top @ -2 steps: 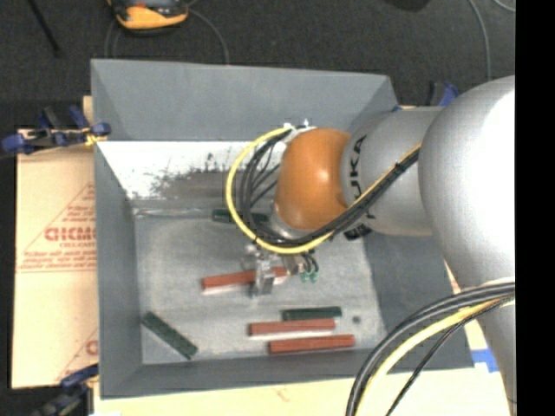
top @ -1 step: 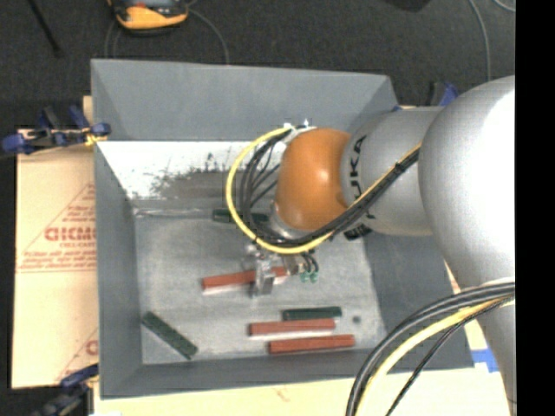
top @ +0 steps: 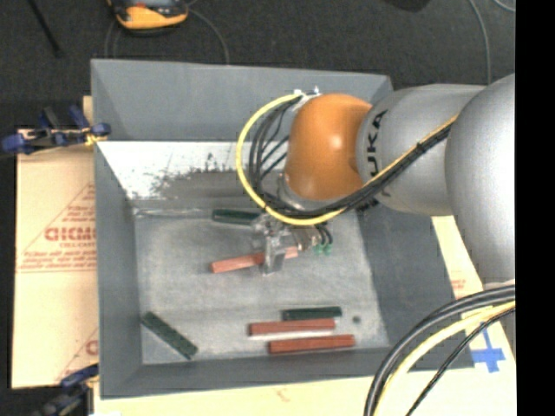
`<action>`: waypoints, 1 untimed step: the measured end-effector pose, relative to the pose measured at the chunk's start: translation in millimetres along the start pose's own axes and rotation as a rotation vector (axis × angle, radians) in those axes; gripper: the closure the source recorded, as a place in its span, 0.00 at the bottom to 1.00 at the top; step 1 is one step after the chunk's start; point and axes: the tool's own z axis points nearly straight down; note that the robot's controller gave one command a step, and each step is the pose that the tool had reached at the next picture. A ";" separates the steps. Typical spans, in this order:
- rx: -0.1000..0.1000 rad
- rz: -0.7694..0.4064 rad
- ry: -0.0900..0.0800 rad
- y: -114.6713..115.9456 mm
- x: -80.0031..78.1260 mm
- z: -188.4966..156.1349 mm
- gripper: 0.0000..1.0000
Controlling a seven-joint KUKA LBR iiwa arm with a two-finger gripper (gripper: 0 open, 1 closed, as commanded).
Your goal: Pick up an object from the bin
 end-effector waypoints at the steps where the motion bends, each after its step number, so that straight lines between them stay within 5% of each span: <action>1: 0.001 -0.062 -0.007 10.3 11.1 -128.5 1.00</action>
Offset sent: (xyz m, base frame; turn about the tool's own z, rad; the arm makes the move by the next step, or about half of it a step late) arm 0.0000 0.0000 0.0000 0.0000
